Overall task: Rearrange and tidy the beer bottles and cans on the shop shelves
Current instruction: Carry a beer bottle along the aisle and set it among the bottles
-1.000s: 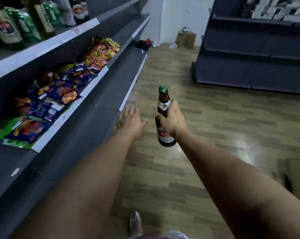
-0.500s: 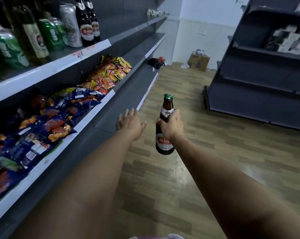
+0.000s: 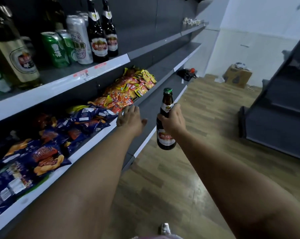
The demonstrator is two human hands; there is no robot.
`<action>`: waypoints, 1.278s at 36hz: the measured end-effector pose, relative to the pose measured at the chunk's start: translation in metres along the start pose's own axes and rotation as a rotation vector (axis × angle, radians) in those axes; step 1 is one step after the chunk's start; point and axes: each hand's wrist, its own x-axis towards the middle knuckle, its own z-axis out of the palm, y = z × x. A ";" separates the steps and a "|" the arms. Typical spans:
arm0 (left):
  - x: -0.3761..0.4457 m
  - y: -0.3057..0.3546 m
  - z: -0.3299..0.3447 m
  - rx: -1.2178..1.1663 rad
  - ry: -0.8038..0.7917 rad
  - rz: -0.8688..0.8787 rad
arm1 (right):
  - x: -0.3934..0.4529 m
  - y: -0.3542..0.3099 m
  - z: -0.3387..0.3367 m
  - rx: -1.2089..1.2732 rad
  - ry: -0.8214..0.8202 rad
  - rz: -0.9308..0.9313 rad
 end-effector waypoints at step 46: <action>0.167 -0.165 -0.121 -0.394 1.256 -0.956 | 0.207 -0.308 0.135 0.385 -0.573 -0.893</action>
